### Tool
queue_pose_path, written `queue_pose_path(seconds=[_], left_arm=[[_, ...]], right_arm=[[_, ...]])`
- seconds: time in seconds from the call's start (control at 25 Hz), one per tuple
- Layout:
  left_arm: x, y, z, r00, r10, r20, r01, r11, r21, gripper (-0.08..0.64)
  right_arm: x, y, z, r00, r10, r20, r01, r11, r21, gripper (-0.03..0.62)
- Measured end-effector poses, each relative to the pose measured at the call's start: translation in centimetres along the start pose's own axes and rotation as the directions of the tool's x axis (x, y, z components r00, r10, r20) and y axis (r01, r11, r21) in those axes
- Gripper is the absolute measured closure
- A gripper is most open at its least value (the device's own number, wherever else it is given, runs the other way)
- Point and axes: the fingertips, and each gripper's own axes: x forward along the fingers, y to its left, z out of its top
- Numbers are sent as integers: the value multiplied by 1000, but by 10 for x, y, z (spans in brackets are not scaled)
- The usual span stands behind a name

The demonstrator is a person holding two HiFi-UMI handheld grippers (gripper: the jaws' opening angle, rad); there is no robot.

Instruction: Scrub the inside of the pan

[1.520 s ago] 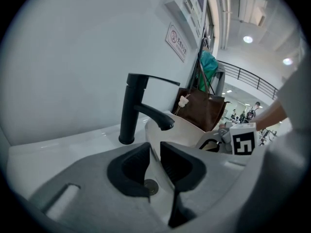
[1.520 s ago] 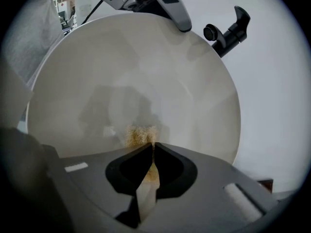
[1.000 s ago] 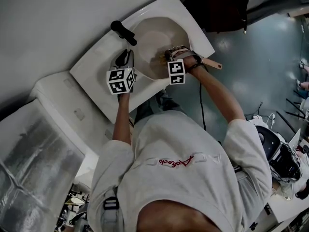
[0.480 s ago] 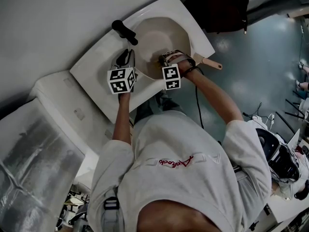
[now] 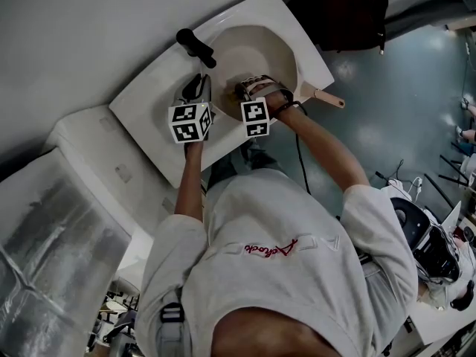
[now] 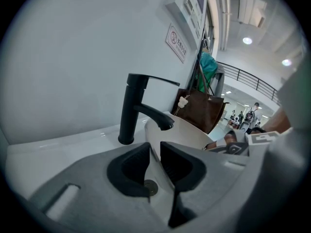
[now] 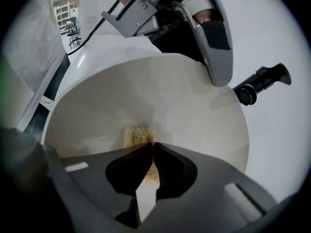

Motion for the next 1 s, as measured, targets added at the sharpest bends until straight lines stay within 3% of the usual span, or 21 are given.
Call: queue_pose_path(seconds=[0.48,1.0], left_arm=[[1,0,0,1000,-6,2,6,1000,-8,488],[1,0,1,1000,-18,-6,18,1000,-14,488]], right_arm=[[11,-40,19,999,-48,12,48,999,-4,568],[22,-82,8,996,-92,-7,93,995,30,568]])
